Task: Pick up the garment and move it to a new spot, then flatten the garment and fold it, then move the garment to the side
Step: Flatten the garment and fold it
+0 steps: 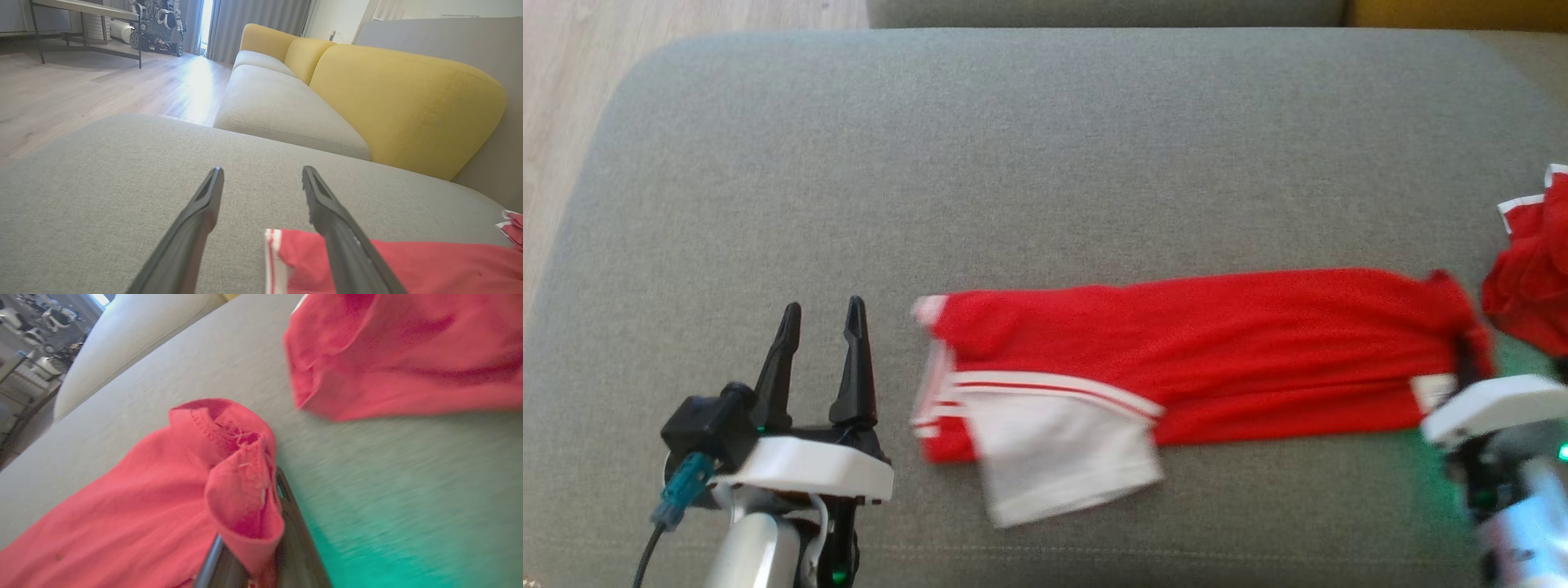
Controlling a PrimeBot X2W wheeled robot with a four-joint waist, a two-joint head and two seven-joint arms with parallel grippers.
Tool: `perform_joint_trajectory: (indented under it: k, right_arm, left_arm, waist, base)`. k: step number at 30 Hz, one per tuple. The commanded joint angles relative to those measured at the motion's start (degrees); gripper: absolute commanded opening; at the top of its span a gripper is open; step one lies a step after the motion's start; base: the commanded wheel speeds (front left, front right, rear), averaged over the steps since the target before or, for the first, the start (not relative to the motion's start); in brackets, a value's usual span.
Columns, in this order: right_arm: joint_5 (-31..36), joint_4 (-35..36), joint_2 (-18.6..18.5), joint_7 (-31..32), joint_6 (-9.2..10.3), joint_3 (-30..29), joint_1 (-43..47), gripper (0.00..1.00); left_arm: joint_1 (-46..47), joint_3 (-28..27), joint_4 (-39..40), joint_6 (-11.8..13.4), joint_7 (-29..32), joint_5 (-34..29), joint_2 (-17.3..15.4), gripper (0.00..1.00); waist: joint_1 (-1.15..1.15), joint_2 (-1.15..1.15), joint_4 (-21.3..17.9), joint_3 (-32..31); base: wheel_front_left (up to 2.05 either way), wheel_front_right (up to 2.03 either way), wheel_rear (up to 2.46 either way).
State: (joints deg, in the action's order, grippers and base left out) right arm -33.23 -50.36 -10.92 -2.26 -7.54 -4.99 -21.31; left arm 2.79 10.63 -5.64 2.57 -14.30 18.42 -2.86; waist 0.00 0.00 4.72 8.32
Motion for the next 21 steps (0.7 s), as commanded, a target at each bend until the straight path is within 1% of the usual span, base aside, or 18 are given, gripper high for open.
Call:
perform_joint_trajectory:
  k: [1,6,10,12,16,21]
  right_arm:
    - [2.66,-0.07,-3.84,-2.28,0.05,-1.26,-2.96,0.0]
    - [8.75,-2.79,-6.2,-6.45,0.05,-6.42,-6.06,0.0]
    - [10.88,-3.01,-4.86,-6.77,0.05,-7.54,-7.14,0.0]
    - [12.27,-1.39,-2.77,-5.09,0.05,-5.3,-6.82,0.0]
    - [10.91,3.22,0.55,-2.28,0.05,-3.14,-5.79,0.0]
    - [7.46,13.15,4.98,2.72,0.05,1.48,-2.81,0.0]
  left_arm:
    - [2.43,-1.78,1.76,0.13,-0.7,0.55,-0.02,1.0]
    - [2.14,-1.82,1.91,0.2,-0.7,0.94,-0.02,1.0]
    - [2.0,-1.7,1.9,0.34,-0.7,1.14,-0.02,1.0]
    - [1.59,-1.69,1.79,0.49,-0.7,1.37,-0.02,1.0]
    - [0.93,-1.91,1.62,0.58,-0.7,1.66,-0.02,1.0]
    - [0.26,-2.06,1.71,0.64,-0.7,1.88,-0.02,1.0]
  waist:
    - [0.0,0.0,-0.17,-0.37]
    - [0.0,0.0,-0.42,-1.23]
    - [0.0,0.0,-0.47,-1.67]
    - [0.0,0.0,-0.65,-2.42]
    - [0.0,0.0,-1.03,-3.62]
    - [0.0,0.0,-1.46,-4.6]
  base:
    - [0.0,0.0,0.0]
    - [0.0,0.0,0.0]
    - [0.0,0.0,0.0]
    - [0.0,0.0,0.0]
    - [0.0,0.0,0.0]
    - [0.0,0.0,0.0]
